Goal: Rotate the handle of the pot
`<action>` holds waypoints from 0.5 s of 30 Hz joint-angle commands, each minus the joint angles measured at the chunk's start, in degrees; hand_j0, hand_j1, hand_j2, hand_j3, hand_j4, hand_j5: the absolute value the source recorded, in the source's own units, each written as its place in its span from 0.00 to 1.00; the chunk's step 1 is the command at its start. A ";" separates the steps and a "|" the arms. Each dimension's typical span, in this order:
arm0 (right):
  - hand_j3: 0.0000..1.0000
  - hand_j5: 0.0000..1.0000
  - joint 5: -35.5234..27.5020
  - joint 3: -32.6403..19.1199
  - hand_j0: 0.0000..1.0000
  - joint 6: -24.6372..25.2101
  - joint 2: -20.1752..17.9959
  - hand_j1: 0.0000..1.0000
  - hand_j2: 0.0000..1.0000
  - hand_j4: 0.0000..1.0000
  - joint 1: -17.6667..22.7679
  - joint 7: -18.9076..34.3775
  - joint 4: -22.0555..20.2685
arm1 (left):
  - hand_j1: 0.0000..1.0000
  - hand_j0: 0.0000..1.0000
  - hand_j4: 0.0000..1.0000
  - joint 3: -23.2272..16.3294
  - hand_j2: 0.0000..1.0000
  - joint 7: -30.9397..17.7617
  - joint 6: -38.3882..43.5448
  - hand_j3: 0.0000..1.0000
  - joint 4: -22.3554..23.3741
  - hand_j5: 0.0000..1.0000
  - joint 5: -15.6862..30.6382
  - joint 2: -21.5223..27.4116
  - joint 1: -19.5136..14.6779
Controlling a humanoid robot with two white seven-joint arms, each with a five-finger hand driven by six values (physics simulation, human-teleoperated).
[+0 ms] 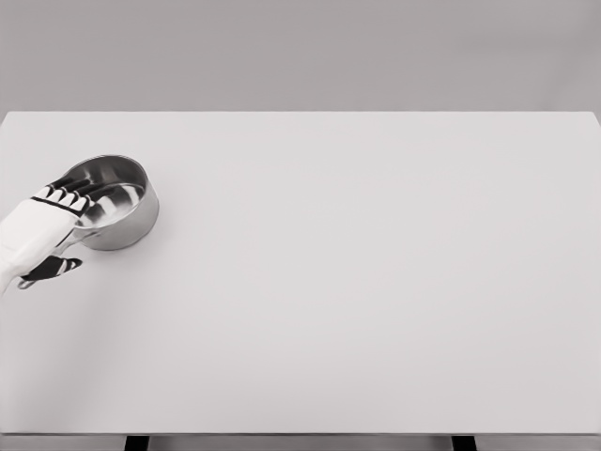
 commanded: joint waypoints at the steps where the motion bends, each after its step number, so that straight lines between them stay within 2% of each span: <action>1: 1.00 1.00 0.01 0.00 1.00 0.01 0.00 1.00 1.00 1.00 0.00 0.01 0.00 | 1.00 1.00 1.00 0.18 1.00 0.04 0.03 1.00 0.03 1.00 -0.34 0.18 0.00; 15: 1.00 1.00 0.01 0.00 1.00 0.01 0.00 1.00 1.00 1.00 0.00 0.01 0.00 | 1.00 1.00 1.00 2.03 1.00 0.04 0.03 1.00 0.03 1.00 -3.94 0.27 0.26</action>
